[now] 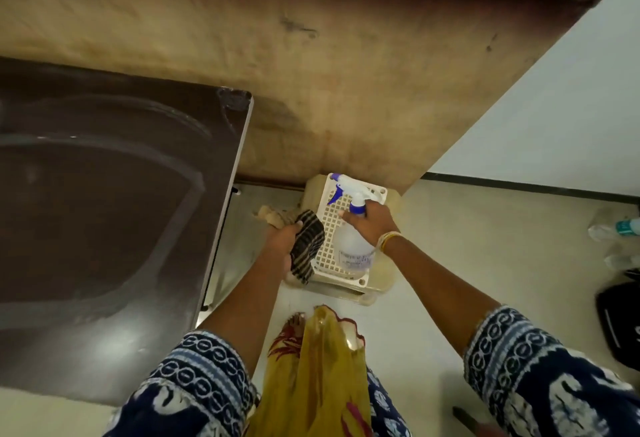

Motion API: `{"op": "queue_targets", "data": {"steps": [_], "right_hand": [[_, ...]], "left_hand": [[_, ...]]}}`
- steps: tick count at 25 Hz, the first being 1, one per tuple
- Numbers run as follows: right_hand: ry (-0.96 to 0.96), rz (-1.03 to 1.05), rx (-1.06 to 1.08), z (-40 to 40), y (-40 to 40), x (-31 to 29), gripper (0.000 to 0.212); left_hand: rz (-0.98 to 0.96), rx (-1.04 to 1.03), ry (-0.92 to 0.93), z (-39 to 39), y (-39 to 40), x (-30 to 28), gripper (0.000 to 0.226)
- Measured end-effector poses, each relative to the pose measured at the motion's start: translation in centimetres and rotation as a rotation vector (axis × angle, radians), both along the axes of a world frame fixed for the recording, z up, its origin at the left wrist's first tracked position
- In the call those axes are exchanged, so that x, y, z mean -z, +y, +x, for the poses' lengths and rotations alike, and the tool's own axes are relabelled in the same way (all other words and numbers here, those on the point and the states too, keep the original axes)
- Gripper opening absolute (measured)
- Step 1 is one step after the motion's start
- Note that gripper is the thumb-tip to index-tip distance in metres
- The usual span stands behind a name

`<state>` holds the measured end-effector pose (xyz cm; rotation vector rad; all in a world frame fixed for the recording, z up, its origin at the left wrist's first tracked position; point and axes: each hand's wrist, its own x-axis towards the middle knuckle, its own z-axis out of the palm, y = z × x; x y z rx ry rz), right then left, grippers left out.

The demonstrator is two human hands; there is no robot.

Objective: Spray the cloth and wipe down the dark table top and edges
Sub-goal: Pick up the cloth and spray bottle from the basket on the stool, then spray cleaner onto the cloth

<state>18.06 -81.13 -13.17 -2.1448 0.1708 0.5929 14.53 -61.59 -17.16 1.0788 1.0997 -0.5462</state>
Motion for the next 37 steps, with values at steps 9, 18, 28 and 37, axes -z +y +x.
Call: {"op": "queue_targets", "data": {"steps": [9,18,28,37], "right_hand": [[0.217,0.643,0.382,-5.0,1.2,-12.4,0.022],[0.060,0.719,0.548,-12.1,8.8,-16.9,0.015],[-0.047,0.460,0.618,-23.4,21.2,-16.8,0.029],[-0.162,0.412,0.670,-31.7,30.6,-19.1,0.029]], "left_hand": [[0.113,0.042,-0.175,-1.5,1.8,-11.1,0.062],[0.094,0.225,-0.334,-4.4,9.3,-16.3,0.055],[0.029,0.415,-0.431,-11.7,21.4,-20.3,0.046],[0.056,0.412,-0.497,-18.6,29.3,-21.3,0.035]]}}
